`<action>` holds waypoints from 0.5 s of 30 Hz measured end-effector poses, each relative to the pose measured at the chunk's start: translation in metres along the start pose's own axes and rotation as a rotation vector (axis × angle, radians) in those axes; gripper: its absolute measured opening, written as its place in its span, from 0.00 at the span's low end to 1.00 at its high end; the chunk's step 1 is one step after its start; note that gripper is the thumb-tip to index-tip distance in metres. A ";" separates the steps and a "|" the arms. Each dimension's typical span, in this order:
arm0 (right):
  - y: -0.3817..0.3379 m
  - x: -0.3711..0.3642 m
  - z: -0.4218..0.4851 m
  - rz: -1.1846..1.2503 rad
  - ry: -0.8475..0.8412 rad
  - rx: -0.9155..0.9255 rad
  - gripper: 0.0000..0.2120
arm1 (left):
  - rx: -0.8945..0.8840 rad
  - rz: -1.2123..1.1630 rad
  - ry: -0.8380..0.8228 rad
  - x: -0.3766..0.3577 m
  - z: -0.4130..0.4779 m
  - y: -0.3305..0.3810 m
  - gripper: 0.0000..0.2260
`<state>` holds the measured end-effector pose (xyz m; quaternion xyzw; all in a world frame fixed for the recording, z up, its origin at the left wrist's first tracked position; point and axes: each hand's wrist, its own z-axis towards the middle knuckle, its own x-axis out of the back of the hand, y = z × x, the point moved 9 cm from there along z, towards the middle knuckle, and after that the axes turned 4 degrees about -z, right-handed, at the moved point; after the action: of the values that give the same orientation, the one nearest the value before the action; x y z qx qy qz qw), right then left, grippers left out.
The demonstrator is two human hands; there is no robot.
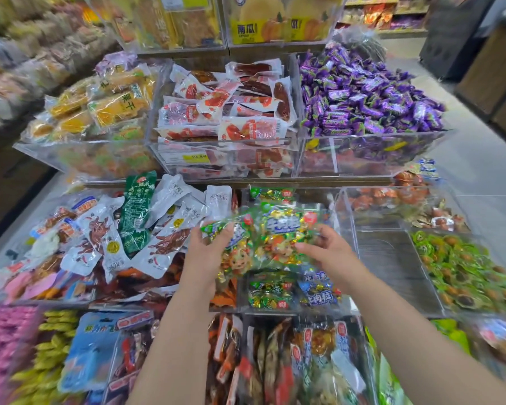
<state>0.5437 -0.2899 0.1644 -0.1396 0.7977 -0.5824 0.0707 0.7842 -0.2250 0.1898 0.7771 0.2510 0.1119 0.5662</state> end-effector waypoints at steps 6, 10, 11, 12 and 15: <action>0.037 0.006 0.025 -0.288 0.112 -0.008 0.14 | -0.056 -0.122 0.185 0.037 0.011 0.013 0.37; 0.045 -0.018 0.046 -0.463 0.204 0.055 0.12 | -0.062 -0.151 0.187 0.036 0.013 0.015 0.38; 0.045 -0.021 0.049 -0.486 0.231 0.062 0.13 | -0.057 -0.139 0.182 0.036 0.012 0.014 0.37; 0.044 -0.022 0.051 -0.508 0.250 0.073 0.13 | -0.044 -0.121 0.170 0.034 0.012 0.012 0.34; 0.042 -0.023 0.051 -0.561 0.276 0.074 0.22 | -0.034 -0.090 0.095 0.028 0.013 0.009 0.14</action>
<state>0.5737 -0.3177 0.1077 -0.2713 0.7083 -0.6214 -0.1965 0.8161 -0.2230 0.1910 0.7490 0.3104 0.1273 0.5713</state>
